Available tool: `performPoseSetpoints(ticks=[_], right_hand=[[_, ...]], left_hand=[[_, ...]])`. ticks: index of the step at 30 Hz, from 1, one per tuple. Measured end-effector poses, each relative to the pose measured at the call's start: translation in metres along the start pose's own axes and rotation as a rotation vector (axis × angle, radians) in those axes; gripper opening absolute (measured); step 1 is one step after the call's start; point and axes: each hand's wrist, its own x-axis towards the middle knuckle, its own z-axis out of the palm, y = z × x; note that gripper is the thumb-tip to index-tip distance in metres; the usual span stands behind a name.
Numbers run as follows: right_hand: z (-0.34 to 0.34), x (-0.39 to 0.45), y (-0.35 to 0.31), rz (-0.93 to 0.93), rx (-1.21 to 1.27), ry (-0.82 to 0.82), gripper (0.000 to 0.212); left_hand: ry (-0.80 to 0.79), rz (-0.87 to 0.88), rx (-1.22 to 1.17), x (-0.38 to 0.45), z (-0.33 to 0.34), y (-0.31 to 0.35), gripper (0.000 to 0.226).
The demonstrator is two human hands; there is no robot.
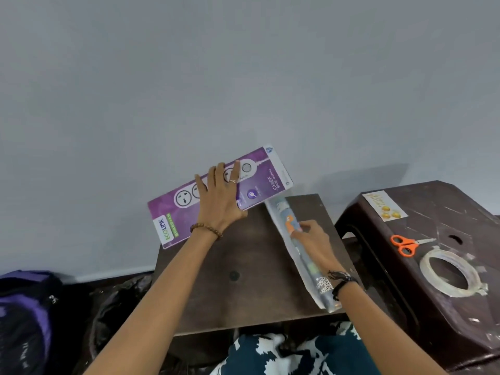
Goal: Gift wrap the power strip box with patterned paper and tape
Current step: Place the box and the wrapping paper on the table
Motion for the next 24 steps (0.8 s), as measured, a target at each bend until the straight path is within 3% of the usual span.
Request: performPoseSetpoints(ticks=[5, 8, 11, 13, 14, 17, 20, 22, 24], right_hand=[[0.022, -0.005, 0.006, -0.03, -0.042, -0.126, 0.024], [0.015, -0.006, 0.007, -0.099, -0.005, -0.076, 0.022], [-0.014, -0.009, -0.012, -0.038, 0.481, -0.018, 0.043], [-0.04, -0.01, -0.028, 0.014, 0.775, -0.092, 0.057], [-0.05, -0.014, -0.036, -0.001, 0.802, -0.135, 0.056], [-0.063, -0.032, -0.056, -0.107, 0.507, -0.192, 0.049], [-0.064, -0.048, -0.059, -0.228, 0.278, 0.0, 0.075], [-0.063, -0.063, -0.057, -0.333, 0.276, 0.152, 0.069], [-0.056, -0.079, -0.055, -0.416, 0.263, 0.263, 0.063]], left_hand=[[-0.105, 0.114, 0.016, -0.01, -0.001, 0.012, 0.109], [-0.155, 0.166, -0.031, -0.017, 0.004, 0.013, 0.11], [-0.18, 0.199, -0.149, -0.017, 0.002, 0.008, 0.111], [-0.198, 0.263, -0.164, -0.013, -0.003, 0.006, 0.112], [-0.204, 0.312, -0.136, -0.01, -0.006, 0.007, 0.112], [-0.179, 0.443, -0.087, -0.003, -0.012, 0.015, 0.109], [-0.086, 0.483, -0.227, -0.006, -0.015, 0.029, 0.103], [0.036, 0.37, -0.392, -0.016, -0.009, 0.04, 0.099], [0.119, 0.023, -0.683, -0.031, 0.005, 0.051, 0.093]])
